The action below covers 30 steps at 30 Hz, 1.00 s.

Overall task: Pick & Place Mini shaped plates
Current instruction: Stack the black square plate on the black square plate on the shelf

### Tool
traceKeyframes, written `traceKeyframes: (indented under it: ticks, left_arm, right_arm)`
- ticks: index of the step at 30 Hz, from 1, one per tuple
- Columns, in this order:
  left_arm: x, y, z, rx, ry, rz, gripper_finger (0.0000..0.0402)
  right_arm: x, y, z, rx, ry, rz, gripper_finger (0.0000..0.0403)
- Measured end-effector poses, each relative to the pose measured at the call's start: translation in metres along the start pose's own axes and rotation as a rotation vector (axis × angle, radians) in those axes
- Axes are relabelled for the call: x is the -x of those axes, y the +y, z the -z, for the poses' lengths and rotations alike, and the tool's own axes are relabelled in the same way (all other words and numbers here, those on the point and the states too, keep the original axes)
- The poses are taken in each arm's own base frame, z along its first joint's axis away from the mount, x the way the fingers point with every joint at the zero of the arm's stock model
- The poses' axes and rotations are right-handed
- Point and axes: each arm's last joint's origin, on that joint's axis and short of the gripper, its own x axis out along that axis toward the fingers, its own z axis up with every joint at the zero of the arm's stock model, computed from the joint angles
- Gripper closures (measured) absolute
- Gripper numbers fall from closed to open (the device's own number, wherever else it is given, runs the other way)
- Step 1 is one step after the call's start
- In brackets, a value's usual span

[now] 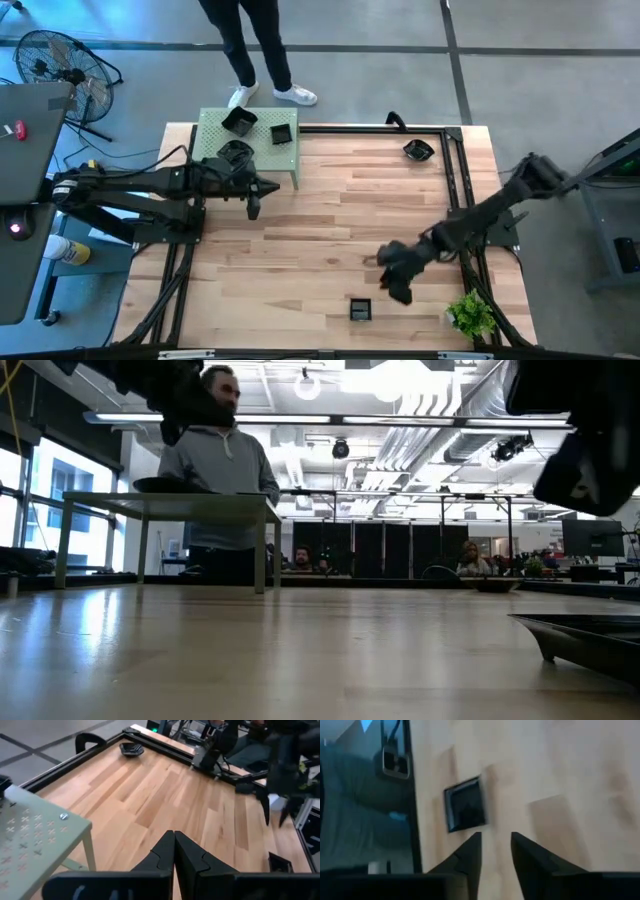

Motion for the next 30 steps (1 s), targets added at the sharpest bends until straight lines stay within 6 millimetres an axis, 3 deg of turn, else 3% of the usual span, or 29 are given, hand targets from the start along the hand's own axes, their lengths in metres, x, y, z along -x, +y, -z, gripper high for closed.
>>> traceKeyframes:
  ticks: [5, 13, 18, 27, 30]
  left_arm:
    - [0.0, 0.0, 0.0, -0.002, 0.0, 0.003, 0.0401]
    - [0.0, 0.0, 0.002, -0.008, 0.027, 0.014, 0.0401]
    - [0.0, 0.0, 0.005, -0.012, 0.061, 0.032, 0.0401]
    - [0.0, 0.0, 0.005, -0.014, 0.072, 0.045, 0.0401]
    - [0.0, 0.0, 0.005, -0.014, 0.073, 0.045, 0.0401]
  right_arm:
    - [-0.037, 0.024, -0.006, 0.098, 0.074, 0.016, 0.0263]
    - [-0.086, 0.04, -0.024, 0.191, 0.182, 0.168, 0.0266]
    - [-0.098, 0.04, -0.024, 0.19, 0.216, 0.183, 0.0294]
    - [-0.098, 0.035, -0.028, 0.126, 0.226, 0.177, 0.0386]
    - [-0.098, 0.034, -0.03, 0.101, 0.233, 0.168, 0.0398]
